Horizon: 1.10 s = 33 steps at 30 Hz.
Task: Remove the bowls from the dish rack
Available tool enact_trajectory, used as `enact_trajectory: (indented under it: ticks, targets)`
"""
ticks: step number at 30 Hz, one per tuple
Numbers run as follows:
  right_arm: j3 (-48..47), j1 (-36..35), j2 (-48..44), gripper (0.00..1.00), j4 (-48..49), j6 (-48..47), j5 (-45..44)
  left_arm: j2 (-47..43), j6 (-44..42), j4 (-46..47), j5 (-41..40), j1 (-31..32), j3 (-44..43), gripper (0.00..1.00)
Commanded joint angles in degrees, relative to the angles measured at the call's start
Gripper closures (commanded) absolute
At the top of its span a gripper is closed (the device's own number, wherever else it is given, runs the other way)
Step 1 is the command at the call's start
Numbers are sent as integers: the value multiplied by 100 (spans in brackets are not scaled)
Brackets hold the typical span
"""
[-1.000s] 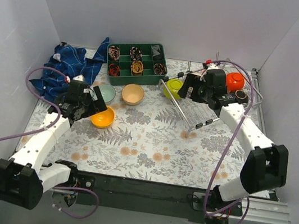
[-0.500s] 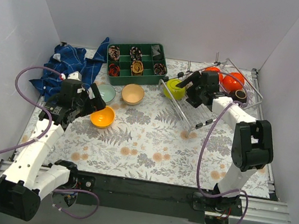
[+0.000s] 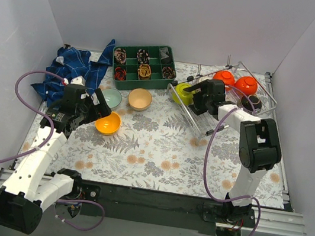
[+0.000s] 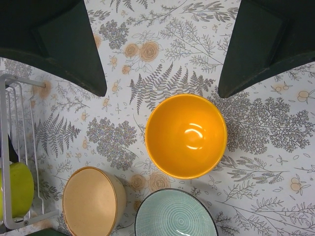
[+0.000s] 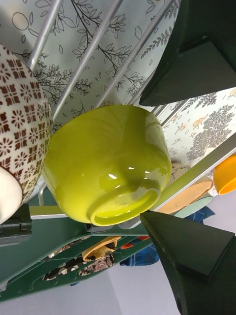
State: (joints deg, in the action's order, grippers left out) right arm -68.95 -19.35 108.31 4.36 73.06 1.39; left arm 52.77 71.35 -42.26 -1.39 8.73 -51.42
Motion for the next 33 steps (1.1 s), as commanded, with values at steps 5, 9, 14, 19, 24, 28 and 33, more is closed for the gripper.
enact_trajectory:
  ticks: [5, 9, 14, 19, 24, 28, 33]
  targets:
    - [373, 37, 287, 11, 803, 68, -386, -57, -16, -63, -63, -21, 27, 2]
    - [487, 46, 322, 20, 952, 130, -306, -65, -25, -63, -55, -21, 18, 2]
    - [830, 46, -20, 34, 1198, 130, -446, -92, -34, -81, -55, -21, -9, 2]
    - [1006, 37, -459, 52, 1278, -19, -561, -118, -34, -63, -28, -21, -17, 2]
    - [1182, 37, -794, 68, 1304, -186, -587, -136, -34, -37, -2, -21, -17, 2]
    - [1331, 37, -1162, 78, 1304, -414, -587, -162, -60, -45, 16, -21, -35, 2]
    - [1647, 37, -1733, 89, 1295, -783, -666, -171, -77, -81, 60, -12, -87, 2]
